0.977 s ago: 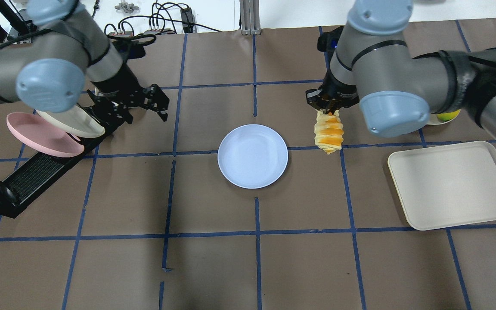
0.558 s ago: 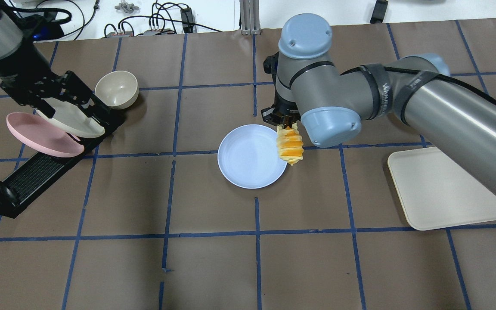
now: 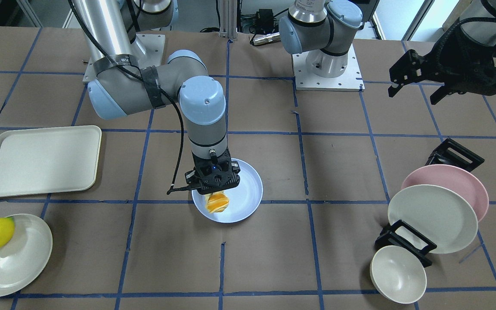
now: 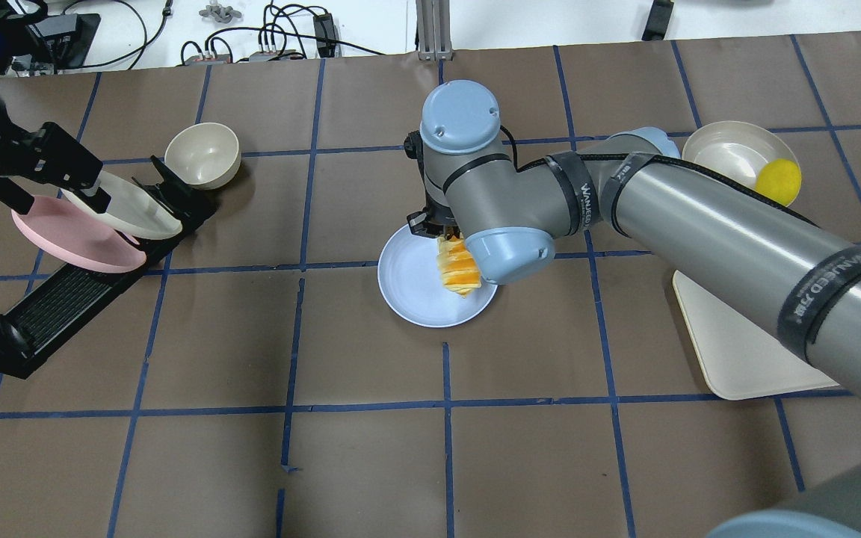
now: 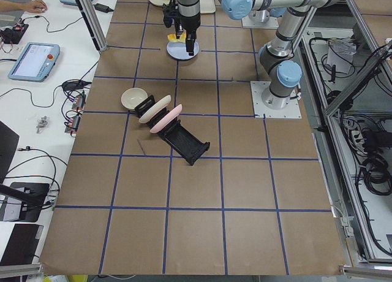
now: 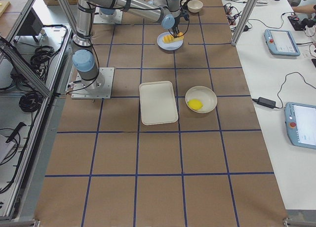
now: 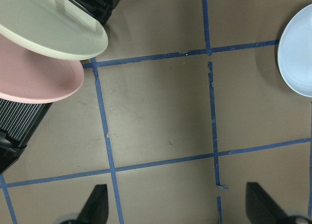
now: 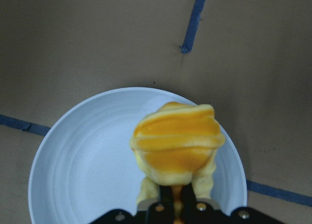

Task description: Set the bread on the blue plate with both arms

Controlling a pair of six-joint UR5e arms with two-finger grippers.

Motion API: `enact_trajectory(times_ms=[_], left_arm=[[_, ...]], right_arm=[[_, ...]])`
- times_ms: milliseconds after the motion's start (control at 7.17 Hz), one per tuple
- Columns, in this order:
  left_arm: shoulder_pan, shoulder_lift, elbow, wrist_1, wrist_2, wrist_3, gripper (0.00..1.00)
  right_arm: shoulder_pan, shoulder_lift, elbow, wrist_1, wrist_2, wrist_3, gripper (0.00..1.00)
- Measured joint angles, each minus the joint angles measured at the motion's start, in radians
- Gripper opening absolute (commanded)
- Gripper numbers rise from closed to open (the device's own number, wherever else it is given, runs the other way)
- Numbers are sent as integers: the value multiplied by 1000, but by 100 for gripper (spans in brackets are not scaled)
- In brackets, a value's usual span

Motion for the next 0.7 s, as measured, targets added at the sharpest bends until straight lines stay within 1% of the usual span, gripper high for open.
enact_trajectory(times_ms=[140, 279, 698], left_arm=[[-2, 3, -5, -5, 0, -25, 100], [-5, 10, -24, -5, 1, -35, 100], [-11, 43, -90, 8, 18, -55, 100]], right_arm=[[4, 7, -2, -4, 2, 2, 36], [6, 10, -6, -5, 4, 1, 99], [13, 13, -32, 11, 6, -2, 100]])
